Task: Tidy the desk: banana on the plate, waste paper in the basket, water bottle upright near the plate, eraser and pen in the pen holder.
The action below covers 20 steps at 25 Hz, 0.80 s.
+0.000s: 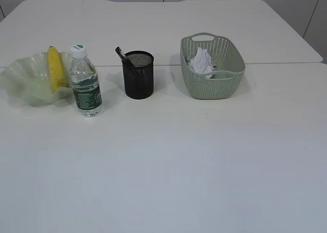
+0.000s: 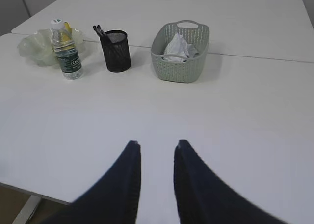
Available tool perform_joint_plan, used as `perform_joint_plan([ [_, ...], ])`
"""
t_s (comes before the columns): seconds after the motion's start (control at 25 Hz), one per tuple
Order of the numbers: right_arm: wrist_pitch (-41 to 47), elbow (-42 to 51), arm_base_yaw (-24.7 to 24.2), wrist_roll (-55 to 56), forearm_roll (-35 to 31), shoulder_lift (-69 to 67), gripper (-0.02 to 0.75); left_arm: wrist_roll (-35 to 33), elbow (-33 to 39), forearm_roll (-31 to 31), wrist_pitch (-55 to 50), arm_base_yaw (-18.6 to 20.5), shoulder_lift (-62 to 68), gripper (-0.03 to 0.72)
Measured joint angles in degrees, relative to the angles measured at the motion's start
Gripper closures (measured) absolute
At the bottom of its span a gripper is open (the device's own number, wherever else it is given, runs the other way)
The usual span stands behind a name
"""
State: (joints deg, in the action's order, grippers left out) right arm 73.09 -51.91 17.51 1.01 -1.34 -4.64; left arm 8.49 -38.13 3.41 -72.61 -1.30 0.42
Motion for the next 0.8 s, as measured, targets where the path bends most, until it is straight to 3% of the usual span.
perform_joint_plan([
  [0.52, 0.21, 15.92, 0.0, 0.0, 1.34, 5.7, 0.559, 0.0, 2.53, -0.13, 7.4, 0.0, 0.0, 0.353],
  [0.8, -4.24, 21.93, 0.0, 0.0, 1.34, 5.7, 0.546, -0.55, 2.53, -0.13, 10.5, 0.0, 0.0, 0.351],
])
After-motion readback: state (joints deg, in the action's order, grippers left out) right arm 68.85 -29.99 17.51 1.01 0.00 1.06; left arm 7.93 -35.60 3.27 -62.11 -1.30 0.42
